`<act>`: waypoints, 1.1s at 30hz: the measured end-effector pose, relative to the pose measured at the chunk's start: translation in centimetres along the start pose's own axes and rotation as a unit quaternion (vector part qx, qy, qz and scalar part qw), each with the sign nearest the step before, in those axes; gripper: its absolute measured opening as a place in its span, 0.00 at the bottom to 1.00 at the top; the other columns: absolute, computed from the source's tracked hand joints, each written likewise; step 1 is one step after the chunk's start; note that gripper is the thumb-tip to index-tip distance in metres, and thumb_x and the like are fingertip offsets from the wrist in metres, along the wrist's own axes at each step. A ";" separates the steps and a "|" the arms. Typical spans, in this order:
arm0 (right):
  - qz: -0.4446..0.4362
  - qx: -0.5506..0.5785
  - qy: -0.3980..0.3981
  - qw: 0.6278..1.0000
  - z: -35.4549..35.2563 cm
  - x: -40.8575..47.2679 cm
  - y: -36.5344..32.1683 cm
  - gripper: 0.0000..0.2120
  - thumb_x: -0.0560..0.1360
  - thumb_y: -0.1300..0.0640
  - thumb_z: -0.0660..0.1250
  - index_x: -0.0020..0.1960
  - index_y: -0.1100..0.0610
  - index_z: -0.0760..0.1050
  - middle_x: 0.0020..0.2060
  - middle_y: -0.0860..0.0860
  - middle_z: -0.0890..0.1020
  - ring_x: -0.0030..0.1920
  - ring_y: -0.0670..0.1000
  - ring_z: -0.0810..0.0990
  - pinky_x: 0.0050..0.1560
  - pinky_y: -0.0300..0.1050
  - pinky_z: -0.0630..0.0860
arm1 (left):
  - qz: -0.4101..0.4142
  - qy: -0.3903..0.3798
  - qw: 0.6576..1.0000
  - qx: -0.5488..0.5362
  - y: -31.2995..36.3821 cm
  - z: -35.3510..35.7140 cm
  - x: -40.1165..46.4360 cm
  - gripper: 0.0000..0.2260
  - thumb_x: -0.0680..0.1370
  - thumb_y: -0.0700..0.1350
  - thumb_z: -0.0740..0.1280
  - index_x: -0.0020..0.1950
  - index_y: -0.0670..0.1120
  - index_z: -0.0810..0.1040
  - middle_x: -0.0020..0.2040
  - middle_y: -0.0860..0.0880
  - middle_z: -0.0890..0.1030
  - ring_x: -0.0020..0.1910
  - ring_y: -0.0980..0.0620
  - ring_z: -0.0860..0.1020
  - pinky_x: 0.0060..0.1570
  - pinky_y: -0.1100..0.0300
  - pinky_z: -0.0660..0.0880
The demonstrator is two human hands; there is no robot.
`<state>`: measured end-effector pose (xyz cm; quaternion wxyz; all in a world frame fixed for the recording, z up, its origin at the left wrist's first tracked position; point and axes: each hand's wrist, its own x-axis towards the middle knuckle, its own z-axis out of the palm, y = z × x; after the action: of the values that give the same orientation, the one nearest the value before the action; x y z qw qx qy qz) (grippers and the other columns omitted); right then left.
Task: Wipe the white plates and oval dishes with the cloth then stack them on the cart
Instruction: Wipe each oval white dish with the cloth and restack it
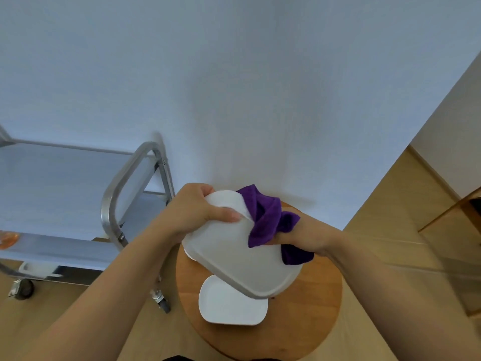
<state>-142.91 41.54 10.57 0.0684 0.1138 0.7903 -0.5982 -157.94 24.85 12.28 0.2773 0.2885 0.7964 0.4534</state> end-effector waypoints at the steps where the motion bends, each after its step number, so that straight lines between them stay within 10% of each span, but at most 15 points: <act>1: 0.008 0.007 0.002 1.000 -0.4 -0.3 0.4 0.11 0.65 0.47 0.74 0.44 0.34 0.78 0.44 0.37 0.83 0.46 0.39 0.81 0.45 0.32 0.77 | -0.007 0.012 1.000 -0.016 0.0 -0.5 0.0 0.23 0.58 0.50 0.82 0.44 0.40 0.78 0.41 0.46 0.82 0.41 0.48 0.80 0.41 0.53 0.78; 7: 0.001 0.093 0.074 0.993 -1.6 -1.2 2.3 0.22 0.59 0.50 0.75 0.52 0.51 0.77 0.43 0.46 0.85 0.46 0.47 0.83 0.46 0.39 0.79 | -0.029 0.043 0.990 -0.131 0.2 -1.5 -0.1 0.36 0.47 0.52 0.81 0.49 0.38 0.77 0.45 0.43 0.83 0.44 0.43 0.82 0.45 0.47 0.81; 15: -0.032 0.388 0.275 0.879 0.9 -0.4 2.6 0.20 0.62 0.58 0.73 0.54 0.56 0.77 0.43 0.50 0.85 0.42 0.49 0.84 0.37 0.42 0.80 | -0.067 0.104 0.929 -0.348 -0.9 0.8 0.1 0.22 0.53 0.44 0.76 0.44 0.43 0.75 0.32 0.50 0.83 0.26 0.55 0.81 0.22 0.63 0.75; 22: 0.010 0.495 0.353 0.794 2.5 0.4 2.9 0.24 0.59 0.51 0.74 0.54 0.52 0.76 0.45 0.50 0.83 0.45 0.53 0.80 0.36 0.47 0.76 | -0.122 0.154 0.865 -0.462 -2.2 3.5 0.4 0.31 0.58 0.44 0.76 0.60 0.41 0.75 0.50 0.43 0.83 0.42 0.45 0.83 0.32 0.56 0.79; 26: 0.008 0.526 0.400 0.751 2.3 1.1 2.6 0.19 0.68 0.51 0.73 0.57 0.52 0.76 0.54 0.51 0.81 0.55 0.54 0.79 0.59 0.58 0.75 | -0.135 0.192 0.841 -0.488 -2.7 6.8 -1.1 0.32 0.55 0.52 0.78 0.56 0.47 0.76 0.49 0.47 0.84 0.48 0.44 0.81 0.38 0.52 0.79; 33: 0.008 0.528 0.429 0.733 4.3 2.0 2.2 0.23 0.59 0.46 0.75 0.52 0.50 0.77 0.48 0.47 0.84 0.47 0.48 0.83 0.49 0.50 0.80 | -0.111 0.221 0.851 -0.462 -1.7 10.7 -3.0 0.10 0.70 0.55 0.72 0.48 0.56 0.74 0.43 0.55 0.83 0.47 0.49 0.81 0.46 0.51 0.80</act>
<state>-144.34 38.19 6.89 -0.3446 0.3826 0.2917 -0.8061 -148.73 27.97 6.63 0.2438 -0.0712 0.5618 0.7873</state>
